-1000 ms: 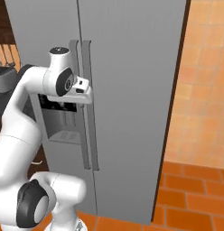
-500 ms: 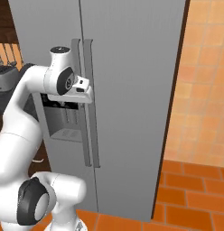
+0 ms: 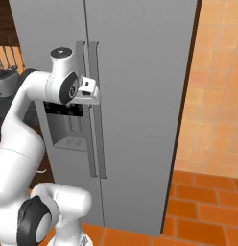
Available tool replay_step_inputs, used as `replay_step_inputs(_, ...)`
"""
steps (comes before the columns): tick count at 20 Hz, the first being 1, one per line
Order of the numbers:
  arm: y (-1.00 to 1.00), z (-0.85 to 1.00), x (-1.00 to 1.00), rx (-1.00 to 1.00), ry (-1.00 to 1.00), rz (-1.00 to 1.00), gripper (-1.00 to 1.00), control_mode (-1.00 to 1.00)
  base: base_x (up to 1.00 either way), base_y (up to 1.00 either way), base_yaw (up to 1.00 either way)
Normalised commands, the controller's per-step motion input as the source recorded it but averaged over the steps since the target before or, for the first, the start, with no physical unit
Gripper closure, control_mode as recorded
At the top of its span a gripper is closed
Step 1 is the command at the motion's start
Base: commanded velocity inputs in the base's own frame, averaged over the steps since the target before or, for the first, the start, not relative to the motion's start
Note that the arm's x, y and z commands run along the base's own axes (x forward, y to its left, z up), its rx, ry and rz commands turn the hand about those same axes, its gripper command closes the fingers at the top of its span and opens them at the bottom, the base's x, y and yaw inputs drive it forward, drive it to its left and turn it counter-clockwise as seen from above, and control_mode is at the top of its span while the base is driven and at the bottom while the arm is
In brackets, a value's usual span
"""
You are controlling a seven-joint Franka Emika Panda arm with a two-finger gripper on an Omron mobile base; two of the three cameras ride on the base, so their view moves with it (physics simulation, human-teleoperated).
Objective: Take the strawberry from the fridge and place it on top of the pancake, located on the dining counter.
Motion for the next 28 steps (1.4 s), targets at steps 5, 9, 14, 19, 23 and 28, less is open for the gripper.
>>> replay_step_inputs(5,-0.05,0.15,0.19,0.00,-0.14,0.00,-1.00,-1.00,0.00,0.00,0.00)
replay_step_inputs(9,0.00,0.00,0.48,0.00,-0.09,0.00,-1.00,-1.00,0.00,0.00,0.00)
replay_step_inputs(14,0.01,0.00,0.48,0.00,-0.06,0.00,-1.00,-1.00,0.00,0.00,0.00)
replay_step_inputs(19,0.00,0.00,0.32,0.00,-0.09,0.00,-1.00,-1.00,0.00,0.00,0.00)
replay_step_inputs(23,0.00,0.00,0.10,0.00,-0.15,0.00,-1.00,-1.00,0.00,0.00,0.00)
replay_step_inputs(28,0.02,0.00,0.28,0.01,-0.11,0.00,-1.00,-1.00,0.00,0.00,0.00)
